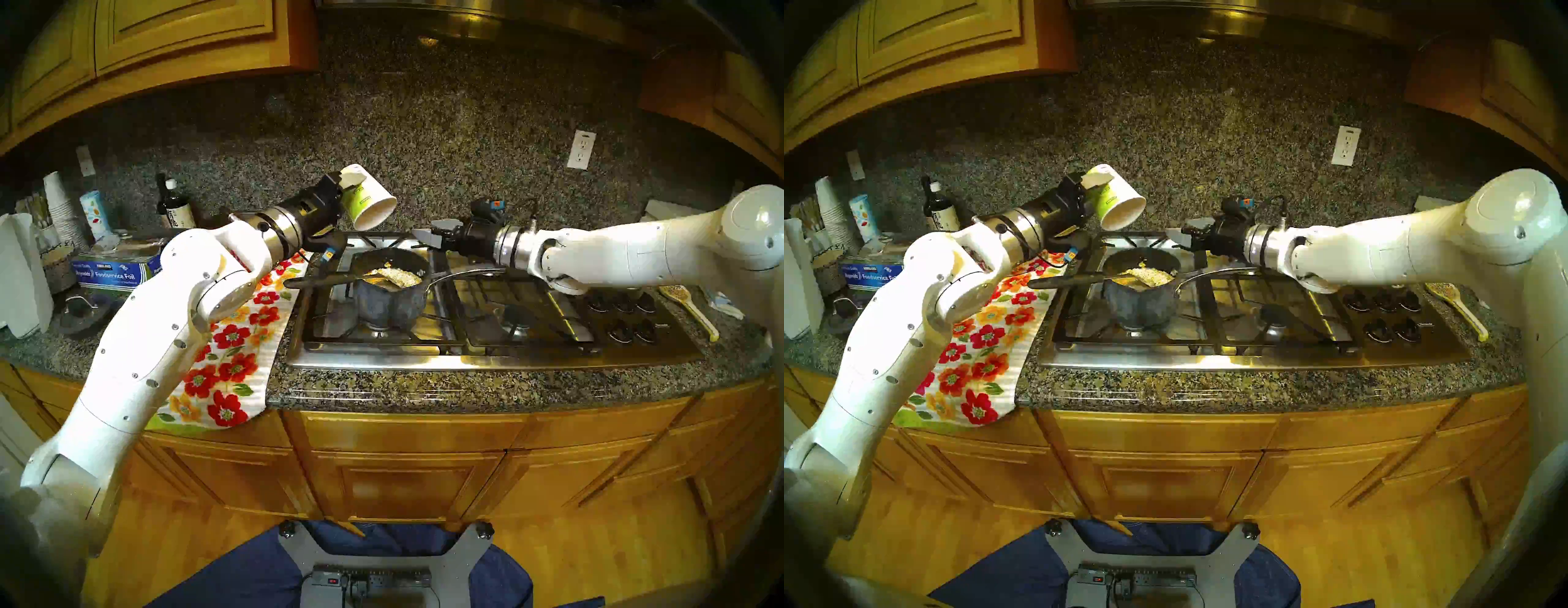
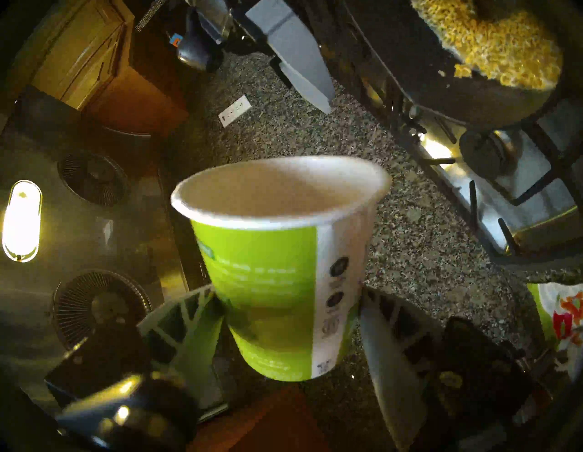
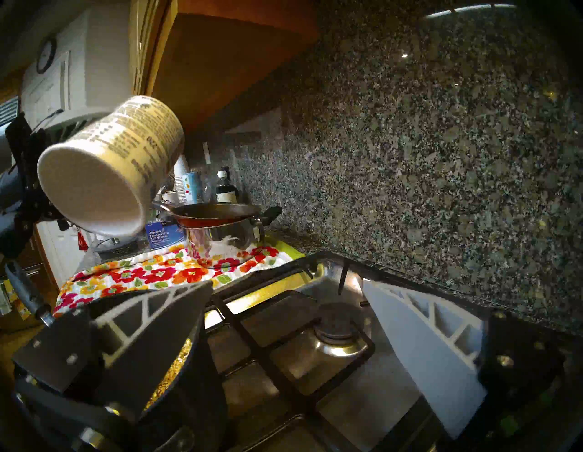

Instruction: Pour oats into pot and stir with a spoon

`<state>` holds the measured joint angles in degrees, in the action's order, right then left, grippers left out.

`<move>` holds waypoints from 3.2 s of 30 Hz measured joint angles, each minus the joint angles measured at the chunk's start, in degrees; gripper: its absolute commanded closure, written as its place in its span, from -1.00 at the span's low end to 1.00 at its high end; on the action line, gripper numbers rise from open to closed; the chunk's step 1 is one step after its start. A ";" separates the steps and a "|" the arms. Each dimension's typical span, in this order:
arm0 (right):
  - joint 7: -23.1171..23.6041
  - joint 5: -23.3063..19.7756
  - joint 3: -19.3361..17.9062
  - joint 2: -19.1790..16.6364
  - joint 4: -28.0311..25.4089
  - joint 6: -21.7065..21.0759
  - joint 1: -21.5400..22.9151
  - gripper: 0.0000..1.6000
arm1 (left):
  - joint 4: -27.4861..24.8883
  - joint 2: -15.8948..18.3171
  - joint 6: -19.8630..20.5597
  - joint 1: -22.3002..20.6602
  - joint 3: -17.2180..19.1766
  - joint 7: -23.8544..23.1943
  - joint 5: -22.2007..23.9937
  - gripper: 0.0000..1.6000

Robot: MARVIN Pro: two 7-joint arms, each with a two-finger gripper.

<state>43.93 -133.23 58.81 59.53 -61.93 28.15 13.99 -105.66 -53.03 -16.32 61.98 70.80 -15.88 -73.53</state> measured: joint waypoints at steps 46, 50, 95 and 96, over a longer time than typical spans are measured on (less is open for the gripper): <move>0.03 -0.05 0.05 0.05 0.02 0.00 -0.02 -1.00 | 11.94 -4.24 13.44 -11.27 25.50 -52.99 45.75 0.03; 0.03 -0.06 0.05 0.05 0.02 0.00 -0.02 -1.00 | 14.33 -3.46 15.07 -11.02 29.32 -58.00 50.58 0.01; 0.04 -0.06 0.10 0.05 -0.02 0.01 0.00 -1.00 | 32.08 -4.60 11.14 3.21 50.81 -69.28 65.57 -0.27; 0.04 -0.06 0.10 0.05 -0.02 0.01 0.00 -1.00 | 32.79 -4.54 11.19 3.21 51.02 -69.28 65.79 -0.25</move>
<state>43.97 -133.29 58.90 59.59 -61.94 28.15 13.99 -72.87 -57.57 -5.13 65.19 121.82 -85.16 -7.74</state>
